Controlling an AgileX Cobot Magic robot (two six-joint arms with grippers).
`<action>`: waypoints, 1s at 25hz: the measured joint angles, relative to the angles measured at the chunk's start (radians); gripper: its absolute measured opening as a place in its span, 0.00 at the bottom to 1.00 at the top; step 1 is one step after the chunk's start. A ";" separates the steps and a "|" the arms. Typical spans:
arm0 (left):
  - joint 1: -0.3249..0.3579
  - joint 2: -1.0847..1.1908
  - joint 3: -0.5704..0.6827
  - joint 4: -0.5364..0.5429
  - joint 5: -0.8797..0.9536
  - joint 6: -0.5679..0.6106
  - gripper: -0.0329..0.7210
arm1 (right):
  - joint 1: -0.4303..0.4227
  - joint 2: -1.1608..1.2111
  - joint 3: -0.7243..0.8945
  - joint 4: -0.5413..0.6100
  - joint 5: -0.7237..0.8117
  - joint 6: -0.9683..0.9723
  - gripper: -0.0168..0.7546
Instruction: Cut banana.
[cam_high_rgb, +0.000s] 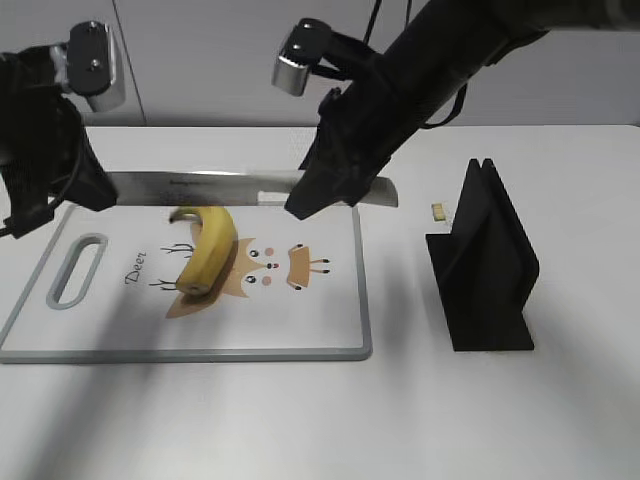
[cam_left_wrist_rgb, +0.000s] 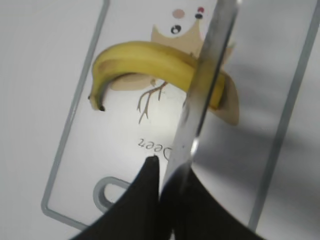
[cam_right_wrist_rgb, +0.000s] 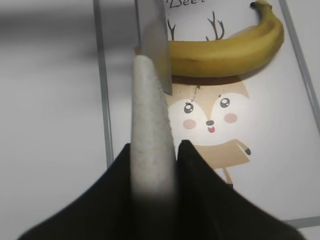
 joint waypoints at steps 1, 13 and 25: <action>0.000 0.010 0.000 0.019 0.008 -0.003 0.08 | 0.009 0.011 -0.005 -0.003 0.000 0.008 0.28; 0.021 0.118 -0.036 0.064 0.043 -0.041 0.06 | 0.039 0.212 -0.299 -0.099 0.218 0.178 0.28; 0.037 0.168 -0.047 0.071 0.051 -0.102 0.08 | 0.066 0.269 -0.307 -0.142 0.192 0.246 0.29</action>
